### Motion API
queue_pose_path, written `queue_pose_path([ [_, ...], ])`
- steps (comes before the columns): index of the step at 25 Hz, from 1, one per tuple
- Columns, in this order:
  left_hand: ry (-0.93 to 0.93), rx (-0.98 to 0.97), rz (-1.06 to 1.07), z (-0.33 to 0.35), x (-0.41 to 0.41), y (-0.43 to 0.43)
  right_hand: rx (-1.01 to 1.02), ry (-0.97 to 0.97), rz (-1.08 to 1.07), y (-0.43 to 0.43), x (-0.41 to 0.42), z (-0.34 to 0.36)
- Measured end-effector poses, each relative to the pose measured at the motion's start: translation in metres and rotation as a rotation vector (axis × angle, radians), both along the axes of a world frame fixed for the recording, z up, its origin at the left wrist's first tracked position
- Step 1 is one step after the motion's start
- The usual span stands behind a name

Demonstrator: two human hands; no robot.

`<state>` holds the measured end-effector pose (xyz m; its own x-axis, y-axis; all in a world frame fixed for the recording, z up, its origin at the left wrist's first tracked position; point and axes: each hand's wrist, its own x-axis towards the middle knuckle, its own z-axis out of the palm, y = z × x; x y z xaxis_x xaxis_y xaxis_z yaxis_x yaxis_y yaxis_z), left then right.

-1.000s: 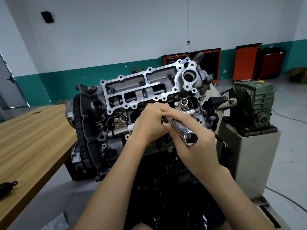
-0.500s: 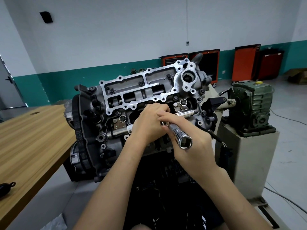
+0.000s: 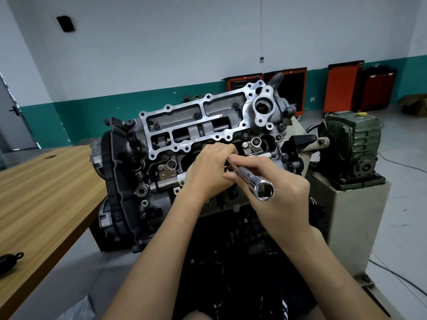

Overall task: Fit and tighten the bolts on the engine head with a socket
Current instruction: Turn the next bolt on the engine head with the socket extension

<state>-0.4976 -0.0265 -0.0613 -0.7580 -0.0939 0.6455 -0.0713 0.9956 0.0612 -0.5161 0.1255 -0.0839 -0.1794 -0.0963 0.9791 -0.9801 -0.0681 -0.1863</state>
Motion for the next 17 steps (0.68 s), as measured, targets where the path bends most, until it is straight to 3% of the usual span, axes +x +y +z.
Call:
queue_pose_path([
  [8, -0.004, 0.046, 0.006, 0.0011, 0.0019, 0.0019, 0.044, 0.019, 0.068, -0.003, 0.0043, -0.0047],
  [13, -0.01, -0.001, 0.008, 0.0001, 0.001, 0.0013, -0.044, -0.006, 0.038, 0.0021, 0.0002, -0.0015],
  [17, -0.012, 0.069, 0.018, 0.0006, -0.0004, -0.0002, 0.045, 0.034, 0.086, -0.0018, 0.0042, -0.0055],
])
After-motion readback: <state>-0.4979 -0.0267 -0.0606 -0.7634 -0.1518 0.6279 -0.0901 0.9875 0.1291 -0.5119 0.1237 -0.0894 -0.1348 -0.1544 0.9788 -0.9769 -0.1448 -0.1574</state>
